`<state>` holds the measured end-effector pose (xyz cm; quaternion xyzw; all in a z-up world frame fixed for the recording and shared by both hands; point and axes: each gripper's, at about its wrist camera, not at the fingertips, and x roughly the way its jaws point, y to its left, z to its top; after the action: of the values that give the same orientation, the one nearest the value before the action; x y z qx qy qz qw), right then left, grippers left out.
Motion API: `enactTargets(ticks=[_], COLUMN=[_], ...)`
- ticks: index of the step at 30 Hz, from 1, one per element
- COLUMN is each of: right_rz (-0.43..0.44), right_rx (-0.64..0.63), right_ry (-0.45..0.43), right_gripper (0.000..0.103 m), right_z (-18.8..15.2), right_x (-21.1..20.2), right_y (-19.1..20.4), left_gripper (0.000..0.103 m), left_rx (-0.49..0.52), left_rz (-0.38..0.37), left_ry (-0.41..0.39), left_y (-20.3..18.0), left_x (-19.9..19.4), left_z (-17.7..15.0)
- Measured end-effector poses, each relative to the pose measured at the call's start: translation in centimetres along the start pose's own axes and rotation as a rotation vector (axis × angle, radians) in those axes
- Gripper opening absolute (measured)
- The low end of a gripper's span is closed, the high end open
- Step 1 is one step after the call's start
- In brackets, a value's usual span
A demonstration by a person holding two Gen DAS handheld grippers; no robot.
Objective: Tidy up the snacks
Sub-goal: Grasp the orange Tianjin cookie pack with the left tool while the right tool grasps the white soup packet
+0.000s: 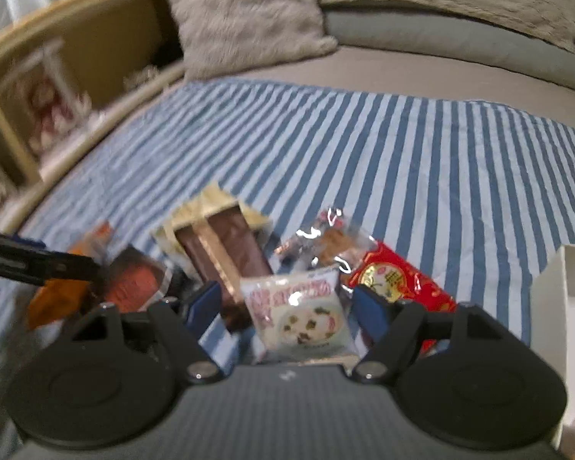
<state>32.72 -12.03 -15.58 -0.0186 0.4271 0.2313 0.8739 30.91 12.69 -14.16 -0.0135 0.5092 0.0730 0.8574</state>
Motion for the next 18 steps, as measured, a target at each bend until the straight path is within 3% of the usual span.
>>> enactTargets(ticks=[8,9,10,11,18], right_rz=[-0.063,-0.072,-0.083,-0.087,-0.055], right_rx=[-0.120,-0.138,-0.159,-0.172,-0.174], right_ry=[0.021,0.030,0.051,0.071,0.105], right_gripper=[0.081,0.076,0.063,0.056,0.054], right_z=[-0.2,-0.5,-0.5,-0.5,-0.7], right_x=[0.8,0.7,0.7,0.8,-0.5], right_y=[1.5,1.8,2.1,2.2,2.4], left_gripper=[0.103,0.103,0.102,0.100,0.054], left_rx=[0.030,0.027,0.016,-0.005,-0.120], left_rz=[0.065,0.075,0.075,0.057,-0.042], left_ry=[0.059,0.066,0.072,0.076,0.074], left_y=[1.0,1.0,1.1,1.2,1.7], left_x=[-0.2,-0.1,0.1,0.2,0.3], left_z=[-1.4,-1.4,-1.5,-1.5,-1.0])
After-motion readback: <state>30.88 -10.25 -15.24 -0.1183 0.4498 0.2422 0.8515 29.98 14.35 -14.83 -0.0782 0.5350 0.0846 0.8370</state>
